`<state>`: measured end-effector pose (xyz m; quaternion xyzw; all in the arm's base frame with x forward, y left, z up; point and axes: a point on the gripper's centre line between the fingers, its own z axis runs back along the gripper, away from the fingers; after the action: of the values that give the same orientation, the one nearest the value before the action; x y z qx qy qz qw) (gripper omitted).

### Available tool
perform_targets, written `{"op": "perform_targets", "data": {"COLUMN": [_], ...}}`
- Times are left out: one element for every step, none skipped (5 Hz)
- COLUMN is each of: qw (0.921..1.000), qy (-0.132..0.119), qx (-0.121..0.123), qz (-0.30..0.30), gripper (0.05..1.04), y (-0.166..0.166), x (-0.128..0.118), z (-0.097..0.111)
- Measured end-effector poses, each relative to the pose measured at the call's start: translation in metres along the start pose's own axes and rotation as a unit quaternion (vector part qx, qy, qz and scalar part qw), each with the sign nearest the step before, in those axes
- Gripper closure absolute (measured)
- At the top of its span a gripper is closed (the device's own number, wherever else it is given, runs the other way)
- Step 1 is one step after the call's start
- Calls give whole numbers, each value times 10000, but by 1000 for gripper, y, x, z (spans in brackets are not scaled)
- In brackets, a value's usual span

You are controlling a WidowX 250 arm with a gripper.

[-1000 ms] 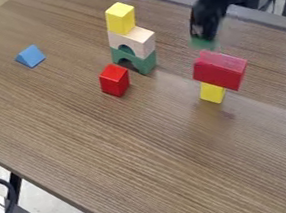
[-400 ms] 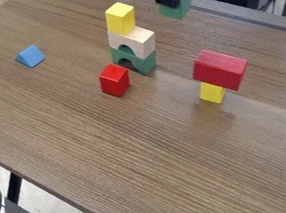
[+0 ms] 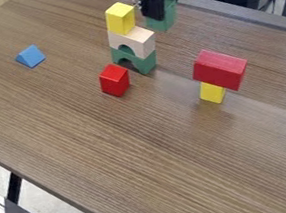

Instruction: Place the green cube on top of the white arch

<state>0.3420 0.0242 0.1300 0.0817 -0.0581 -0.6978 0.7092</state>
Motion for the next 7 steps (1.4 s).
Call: {"op": "perform_targets", "data": {"qw": [10000, 9999, 10000, 10000, 9999, 9999, 9998], "qy": [-15, 1, 5, 20, 25, 60, 90], "qx": [-93, -104, -36, -15, -78, -74, -124], "qz": [-5, 24, 54, 84, 94, 101, 89], "gripper": [536, 536, 536, 536, 535, 536, 536], "y": [-1, -1, 4, 5, 7, 6, 6], "x": [-5, -12, -16, -21, -23, -26, -28], "z": [-6, -8, -7, -5, -13, -13, -18]}}
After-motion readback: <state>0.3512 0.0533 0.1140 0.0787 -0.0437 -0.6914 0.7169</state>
